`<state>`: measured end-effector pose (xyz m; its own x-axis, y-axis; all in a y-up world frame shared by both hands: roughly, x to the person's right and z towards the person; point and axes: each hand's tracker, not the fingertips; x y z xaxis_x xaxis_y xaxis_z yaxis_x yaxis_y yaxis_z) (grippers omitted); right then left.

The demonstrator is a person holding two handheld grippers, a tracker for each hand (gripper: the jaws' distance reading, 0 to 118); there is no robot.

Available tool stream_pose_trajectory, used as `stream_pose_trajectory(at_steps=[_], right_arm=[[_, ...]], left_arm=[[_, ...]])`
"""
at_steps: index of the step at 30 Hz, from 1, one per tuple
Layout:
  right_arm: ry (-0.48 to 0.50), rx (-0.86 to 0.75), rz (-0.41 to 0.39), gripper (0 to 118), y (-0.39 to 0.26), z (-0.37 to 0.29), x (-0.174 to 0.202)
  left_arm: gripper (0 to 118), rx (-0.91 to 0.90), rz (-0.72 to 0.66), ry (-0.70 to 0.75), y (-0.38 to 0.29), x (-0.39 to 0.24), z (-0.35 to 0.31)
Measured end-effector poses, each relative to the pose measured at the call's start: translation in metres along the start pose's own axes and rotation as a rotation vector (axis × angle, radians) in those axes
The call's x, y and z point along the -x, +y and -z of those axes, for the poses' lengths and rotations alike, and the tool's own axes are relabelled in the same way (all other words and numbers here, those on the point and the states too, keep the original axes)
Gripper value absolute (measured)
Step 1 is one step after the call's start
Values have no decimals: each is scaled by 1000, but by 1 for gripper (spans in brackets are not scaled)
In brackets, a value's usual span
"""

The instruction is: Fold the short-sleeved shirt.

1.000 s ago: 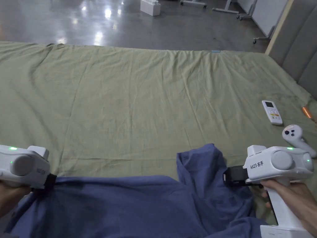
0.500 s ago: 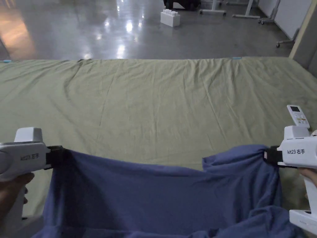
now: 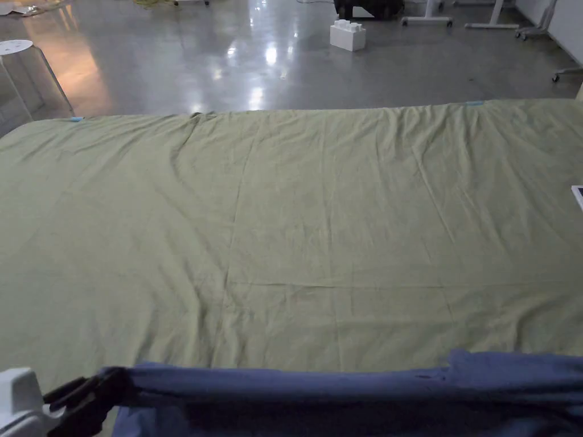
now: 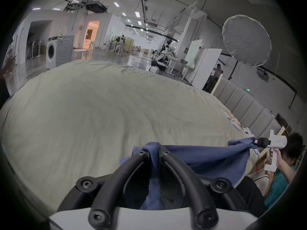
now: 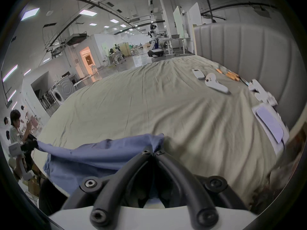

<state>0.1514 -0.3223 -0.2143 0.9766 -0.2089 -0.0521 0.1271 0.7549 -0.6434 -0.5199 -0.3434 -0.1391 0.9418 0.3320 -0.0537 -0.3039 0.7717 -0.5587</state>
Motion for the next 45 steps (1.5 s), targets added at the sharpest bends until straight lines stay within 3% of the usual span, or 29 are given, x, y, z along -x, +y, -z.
stream_pose_trajectory(at_steps=[5,12,13,14,16,17,18,20,23,25,27,31,36,37,38,40,42,44,45], right_arm=[[-14,35,31,0,-41,-7,0],[-29,113,-27,0,-60,16,4],[-38,103,-52,2,-65,15,7],[-42,104,-67,20,-67,17,8],[-82,131,-75,82,-69,17,8],[-108,125,-79,95,-70,12,5],[-100,109,-70,97,-70,4,2],[-101,31,7,94,-65,-23,-4],[-84,-125,16,94,-50,-69,7],[12,-228,67,94,-46,-94,7],[48,-320,69,94,-36,-117,27],[84,-471,-59,94,-16,-152,80],[114,-620,-254,94,0,-180,143],[123,-632,-282,94,2,-182,151],[120,-608,-259,94,2,-181,157],[112,-626,-277,85,1,-181,169],[113,-631,-303,63,0,-181,178],[117,-621,-324,24,-2,-180,184],[126,-613,-337,16,-3,-179,186]], left_arm=[[9,35,-54,8,-42,-2,-24],[10,91,-93,40,-68,27,-5],[21,99,-88,45,-71,30,-2],[41,104,-86,62,-74,31,1],[87,111,-84,119,-73,37,2],[96,115,-83,142,-73,33,-5],[99,104,-99,146,-71,33,-15],[99,11,-69,128,-58,28,-39],[99,-66,71,197,-41,-4,-81],[99,-190,210,231,-30,-40,-113],[99,-331,254,249,-17,-72,-138],[100,-512,324,238,7,-131,-175],[99,-610,367,167,22,-178,-198],[98,-624,376,161,24,-185,-201],[96,-660,389,157,22,-191,-205],[85,-743,403,191,16,-202,-209],[68,-725,441,189,15,-205,-207],[34,-714,476,181,13,-211,-207],[15,-700,488,179,15,-213,-206]])
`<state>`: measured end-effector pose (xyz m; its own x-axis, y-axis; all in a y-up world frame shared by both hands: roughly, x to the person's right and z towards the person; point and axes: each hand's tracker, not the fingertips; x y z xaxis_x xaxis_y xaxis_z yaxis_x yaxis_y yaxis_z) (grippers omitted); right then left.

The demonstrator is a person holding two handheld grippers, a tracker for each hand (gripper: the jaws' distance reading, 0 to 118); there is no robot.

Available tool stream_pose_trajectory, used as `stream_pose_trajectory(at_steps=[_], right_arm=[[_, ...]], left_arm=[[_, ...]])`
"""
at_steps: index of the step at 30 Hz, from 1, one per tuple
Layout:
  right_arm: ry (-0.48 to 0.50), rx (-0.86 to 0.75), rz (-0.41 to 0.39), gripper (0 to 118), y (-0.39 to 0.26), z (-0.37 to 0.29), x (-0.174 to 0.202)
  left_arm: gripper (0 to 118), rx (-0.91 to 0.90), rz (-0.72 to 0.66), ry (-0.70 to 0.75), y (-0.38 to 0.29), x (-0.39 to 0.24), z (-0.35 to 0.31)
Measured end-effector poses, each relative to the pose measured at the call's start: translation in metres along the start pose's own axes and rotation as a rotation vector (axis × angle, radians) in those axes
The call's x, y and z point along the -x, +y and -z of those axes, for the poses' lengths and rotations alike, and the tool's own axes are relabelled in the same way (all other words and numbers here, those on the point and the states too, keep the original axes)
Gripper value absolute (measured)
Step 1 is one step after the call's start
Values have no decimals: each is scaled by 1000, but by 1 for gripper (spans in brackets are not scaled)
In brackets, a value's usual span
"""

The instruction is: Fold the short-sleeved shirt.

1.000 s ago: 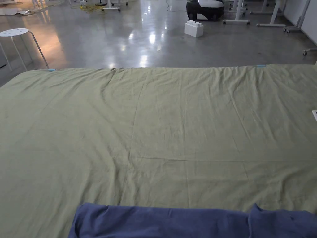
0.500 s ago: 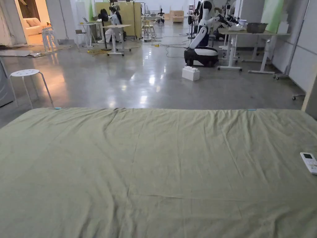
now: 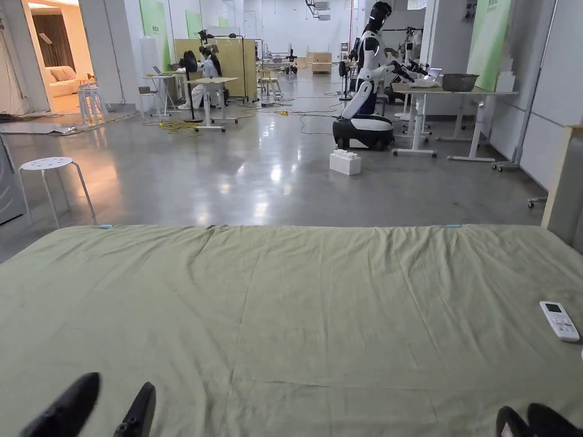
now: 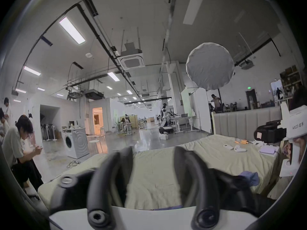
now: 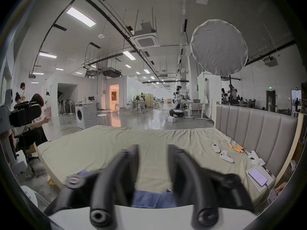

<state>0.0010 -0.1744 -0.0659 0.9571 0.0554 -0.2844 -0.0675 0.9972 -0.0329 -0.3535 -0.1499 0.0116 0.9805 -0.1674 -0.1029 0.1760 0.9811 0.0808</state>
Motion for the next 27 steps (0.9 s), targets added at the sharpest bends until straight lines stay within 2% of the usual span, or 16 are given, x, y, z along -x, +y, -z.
stream_pose_trajectory(at_steps=[1,2,3,4,6,7,10,11,13,15,17,27], right_arm=[[13,9,-5,15,-2,0,2],[15,11,-10,12,-2,0,4],[25,15,-19,3,-3,-1,4],[22,37,-7,0,-5,0,6],[-7,4,-56,0,-4,0,9],[9,61,-6,0,-9,0,7],[-10,20,-29,0,-8,0,8],[-17,68,25,0,-8,-2,3],[-18,34,1,0,-5,-2,2],[-24,63,30,0,-8,-2,-2],[-24,52,18,0,-8,-3,-3],[-27,107,69,0,-19,6,-8]], left_arm=[[8,12,8,-13,0,-1,1],[7,23,1,-20,-2,-3,2],[1,39,-10,-40,-3,-3,3],[0,70,-27,-72,-3,-4,6],[0,82,-29,-64,-5,-7,8],[0,89,-28,-77,-6,-8,9],[0,109,-9,-87,-7,-10,11],[0,110,-6,-92,-8,-11,12],[0,120,-11,-92,-7,-9,13],[0,130,-31,-104,-10,-6,14],[0,141,-45,-107,-11,-4,16],[0,245,-167,-119,-32,28,25]])
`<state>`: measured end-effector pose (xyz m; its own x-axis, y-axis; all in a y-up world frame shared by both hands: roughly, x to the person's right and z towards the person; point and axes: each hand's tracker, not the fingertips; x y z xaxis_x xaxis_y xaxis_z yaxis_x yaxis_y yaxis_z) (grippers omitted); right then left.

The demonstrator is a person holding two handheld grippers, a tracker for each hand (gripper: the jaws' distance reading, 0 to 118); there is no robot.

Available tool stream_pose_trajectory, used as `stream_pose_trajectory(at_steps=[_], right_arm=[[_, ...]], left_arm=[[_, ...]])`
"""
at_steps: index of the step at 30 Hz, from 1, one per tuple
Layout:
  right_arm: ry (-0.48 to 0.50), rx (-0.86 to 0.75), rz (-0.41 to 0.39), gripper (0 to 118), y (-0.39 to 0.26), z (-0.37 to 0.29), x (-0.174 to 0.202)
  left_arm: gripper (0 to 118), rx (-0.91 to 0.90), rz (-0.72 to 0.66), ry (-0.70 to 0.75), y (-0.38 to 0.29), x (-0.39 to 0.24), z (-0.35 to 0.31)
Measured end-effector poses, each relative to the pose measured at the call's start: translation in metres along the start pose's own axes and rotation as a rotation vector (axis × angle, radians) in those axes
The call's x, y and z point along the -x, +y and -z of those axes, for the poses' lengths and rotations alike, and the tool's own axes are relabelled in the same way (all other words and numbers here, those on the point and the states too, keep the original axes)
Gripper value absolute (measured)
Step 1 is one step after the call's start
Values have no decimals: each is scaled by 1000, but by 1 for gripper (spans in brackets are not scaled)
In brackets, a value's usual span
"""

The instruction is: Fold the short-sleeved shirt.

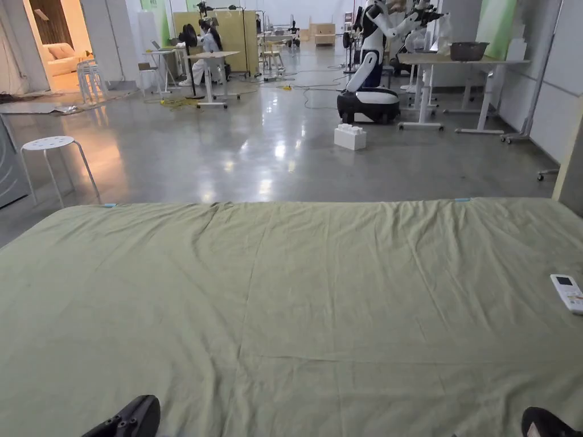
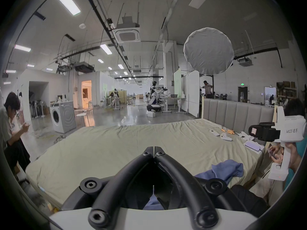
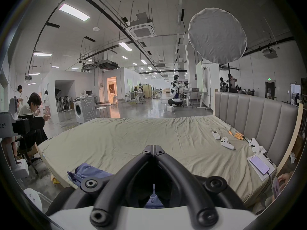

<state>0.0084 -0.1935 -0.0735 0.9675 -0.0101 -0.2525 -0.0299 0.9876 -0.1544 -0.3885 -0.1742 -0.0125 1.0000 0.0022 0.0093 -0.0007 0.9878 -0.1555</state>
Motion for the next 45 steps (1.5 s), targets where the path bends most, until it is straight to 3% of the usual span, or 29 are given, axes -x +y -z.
stream_pose_trajectory(at_steps=[4,5,6,7,8,10,11,13,15,22,25,27,28,30,32,36,39,45], right_arm=[[8,21,29,0,-4,3,-3],[12,26,36,0,-5,4,-4],[16,30,41,0,-6,4,-4],[18,41,49,0,-7,6,-5],[18,88,83,0,-10,9,-5],[17,89,64,0,-12,13,-5],[17,103,66,0,-14,15,-5],[18,131,68,0,-17,20,-2],[19,150,71,0,-20,22,-2],[13,218,90,0,-29,26,0],[17,219,105,0,-32,26,0],[18,219,111,0,-32,26,1],[20,222,112,0,-32,27,3],[24,232,106,0,-33,28,4],[22,237,96,0,-34,28,6],[18,248,99,0,-36,26,5],[8,256,100,0,-37,22,2],[1,265,117,0,-41,21,-4]], left_arm=[[1,68,-184,-19,-12,36,8],[8,80,-209,-7,-16,44,12],[23,89,-226,1,-21,53,16],[50,107,-262,1,-29,68,25],[56,133,-301,-3,-36,80,33],[61,222,-465,-54,-62,109,58],[71,263,-560,-86,-76,122,71],[72,335,-741,-163,-110,147,100],[73,388,-826,-159,-138,160,120],[100,636,-751,-150,-214,177,188],[100,632,-786,-164,-216,171,201],[99,612,-879,-209,-211,167,207],[94,616,-913,-228,-211,166,210],[71,622,-926,-257,-218,165,217],[15,644,-953,-247,-224,163,223],[10,652,-1035,-193,-238,168,227],[9,627,-1040,-162,-222,134,204],[9,542,-1068,-124,-185,157,167]])
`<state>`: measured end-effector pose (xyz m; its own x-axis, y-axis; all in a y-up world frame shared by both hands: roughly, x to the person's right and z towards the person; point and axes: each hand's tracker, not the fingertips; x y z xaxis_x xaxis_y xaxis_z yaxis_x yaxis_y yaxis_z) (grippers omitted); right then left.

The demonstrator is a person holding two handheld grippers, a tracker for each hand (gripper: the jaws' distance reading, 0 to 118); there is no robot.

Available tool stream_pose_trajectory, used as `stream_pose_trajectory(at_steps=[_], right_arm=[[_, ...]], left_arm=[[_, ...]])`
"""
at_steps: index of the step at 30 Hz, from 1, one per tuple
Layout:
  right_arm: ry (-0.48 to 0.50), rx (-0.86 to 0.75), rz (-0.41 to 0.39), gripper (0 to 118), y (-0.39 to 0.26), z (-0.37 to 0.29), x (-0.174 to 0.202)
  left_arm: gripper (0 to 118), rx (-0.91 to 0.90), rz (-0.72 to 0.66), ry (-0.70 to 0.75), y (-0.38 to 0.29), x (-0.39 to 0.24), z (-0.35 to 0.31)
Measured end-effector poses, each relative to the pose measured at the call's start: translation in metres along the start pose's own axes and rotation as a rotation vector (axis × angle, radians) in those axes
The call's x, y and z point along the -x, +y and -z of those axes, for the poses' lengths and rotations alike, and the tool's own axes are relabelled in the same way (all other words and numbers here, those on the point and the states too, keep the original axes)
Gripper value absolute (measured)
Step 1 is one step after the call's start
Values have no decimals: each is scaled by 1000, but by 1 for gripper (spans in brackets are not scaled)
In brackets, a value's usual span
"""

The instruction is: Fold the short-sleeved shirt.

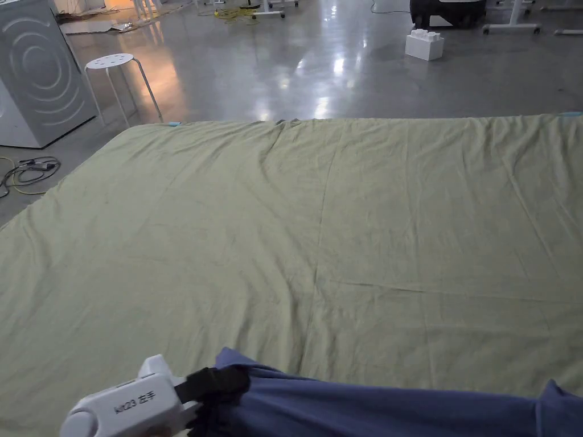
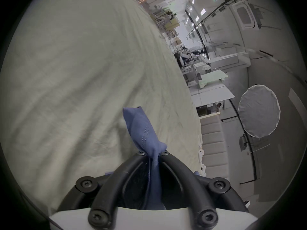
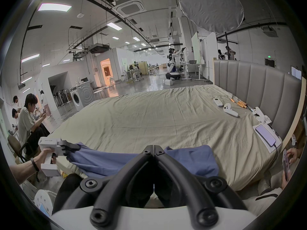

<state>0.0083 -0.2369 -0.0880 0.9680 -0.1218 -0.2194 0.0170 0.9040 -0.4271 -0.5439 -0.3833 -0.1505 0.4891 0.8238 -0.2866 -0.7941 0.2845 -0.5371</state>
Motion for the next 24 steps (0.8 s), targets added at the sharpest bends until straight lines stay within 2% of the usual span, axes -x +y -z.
stream_pose_trajectory(at_steps=[2,5,7,8,10,12,16,22,24], right_arm=[[4,-3,7,0,-1,0,-1],[15,0,11,0,-4,3,-2],[23,2,16,0,-7,3,-3],[28,3,21,0,-8,4,-3],[34,2,33,0,-10,3,-4],[38,0,49,0,-13,3,-6],[39,-1,61,0,-15,0,-7],[14,6,52,0,-24,-24,-16],[-8,18,63,0,-31,-31,-23]], left_arm=[[9,-43,81,56,11,-2,-19],[9,-95,117,120,34,1,-47],[9,-98,141,137,41,-10,-58],[9,-113,175,169,68,19,-59],[9,-81,239,164,70,6,-55],[9,-72,299,103,55,-22,-45],[9,28,330,-45,1,-72,9],[9,221,390,-6,-95,-119,114],[9,277,420,55,-122,-129,136]])
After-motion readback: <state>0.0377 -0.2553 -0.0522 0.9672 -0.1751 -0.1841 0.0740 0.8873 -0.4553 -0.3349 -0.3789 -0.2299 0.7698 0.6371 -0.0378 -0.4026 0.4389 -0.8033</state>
